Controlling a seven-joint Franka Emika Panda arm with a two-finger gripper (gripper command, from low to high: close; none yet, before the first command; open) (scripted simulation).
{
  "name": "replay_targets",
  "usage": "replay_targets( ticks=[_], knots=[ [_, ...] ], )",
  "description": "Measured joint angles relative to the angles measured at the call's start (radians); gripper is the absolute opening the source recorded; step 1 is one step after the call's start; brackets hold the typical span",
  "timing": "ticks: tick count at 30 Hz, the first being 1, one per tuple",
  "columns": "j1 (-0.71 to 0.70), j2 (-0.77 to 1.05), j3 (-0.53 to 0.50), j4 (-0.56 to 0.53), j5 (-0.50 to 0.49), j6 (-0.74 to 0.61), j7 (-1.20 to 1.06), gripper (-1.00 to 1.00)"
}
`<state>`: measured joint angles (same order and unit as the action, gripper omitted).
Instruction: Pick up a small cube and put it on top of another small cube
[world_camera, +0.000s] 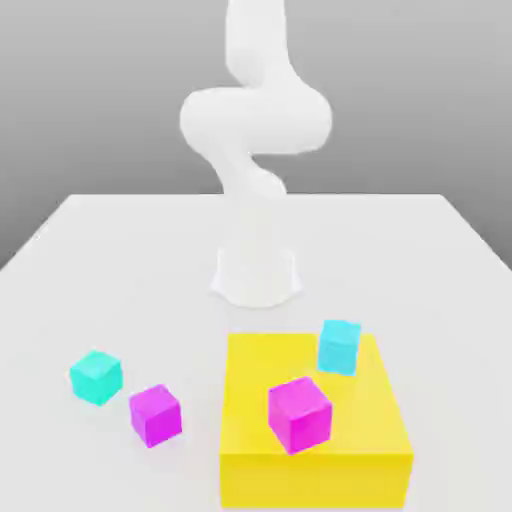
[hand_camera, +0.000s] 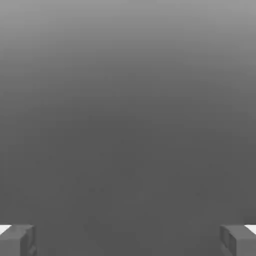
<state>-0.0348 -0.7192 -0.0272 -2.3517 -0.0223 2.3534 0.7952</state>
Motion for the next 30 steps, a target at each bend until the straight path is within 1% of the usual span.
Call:
replay_targets(
  ticks=[6, 12, 16, 19, 21, 24, 26, 27, 30],
  knots=[
    [-0.096, 0.229, -0.093, -0.139, -0.051, 0.149, -0.021, 0.00],
    [-0.180, 0.446, -0.202, -0.272, -0.069, 0.291, -0.064, 0.00],
    [-0.228, 0.592, -0.275, -0.361, -0.041, 0.386, -0.120, 0.00],
    [-0.275, 0.705, -0.312, -0.427, 0.024, 0.458, -0.194, 0.00],
    [-0.303, 0.782, -0.295, -0.442, 0.101, 0.510, -0.258, 0.00],
    [-0.373, 0.893, -0.200, -0.428, 0.220, 0.593, -0.348, 0.00],
    [-0.439, 0.964, -0.121, -0.413, 0.276, 0.651, -0.391, 0.00],
    [-0.469, 0.996, -0.088, -0.407, 0.295, 0.677, -0.406, -1.00],
    [-0.469, 0.996, -0.088, -0.407, 0.294, 0.676, -0.405, -1.00]
  ],
)
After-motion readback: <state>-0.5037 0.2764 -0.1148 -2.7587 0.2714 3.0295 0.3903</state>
